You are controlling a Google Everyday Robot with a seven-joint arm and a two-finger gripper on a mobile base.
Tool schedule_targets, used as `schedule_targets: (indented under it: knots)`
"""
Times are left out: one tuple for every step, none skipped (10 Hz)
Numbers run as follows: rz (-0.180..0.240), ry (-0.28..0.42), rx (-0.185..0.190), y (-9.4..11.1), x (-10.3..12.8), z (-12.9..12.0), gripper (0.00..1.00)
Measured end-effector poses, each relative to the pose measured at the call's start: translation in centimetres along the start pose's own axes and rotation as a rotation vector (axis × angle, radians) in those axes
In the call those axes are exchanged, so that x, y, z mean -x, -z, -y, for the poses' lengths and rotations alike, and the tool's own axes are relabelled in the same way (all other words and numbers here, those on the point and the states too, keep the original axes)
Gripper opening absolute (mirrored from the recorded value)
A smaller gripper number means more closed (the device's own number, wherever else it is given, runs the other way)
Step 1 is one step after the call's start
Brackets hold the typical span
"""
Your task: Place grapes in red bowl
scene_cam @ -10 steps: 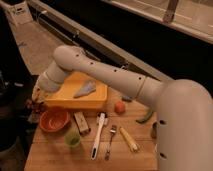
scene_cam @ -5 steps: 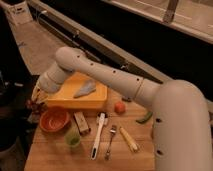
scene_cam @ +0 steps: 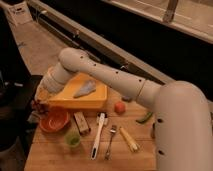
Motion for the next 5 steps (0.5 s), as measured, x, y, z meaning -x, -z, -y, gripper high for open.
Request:
schedule_targets:
  knots:
    - [0.001,-0.009,-0.002,0.0,-0.08,-0.21,0.8]
    - [-0.003,-0.019,-0.005,0.19,-0.34,-0.53,0.8]
    - [-0.004,-0.02,-0.005,0.25,-0.38,-0.56,0.8]
    - [-0.003,-0.019,-0.005,0.21,-0.35,-0.54,0.8]
    - [-0.003,-0.019,-0.004,0.16,-0.32,-0.51,0.8]
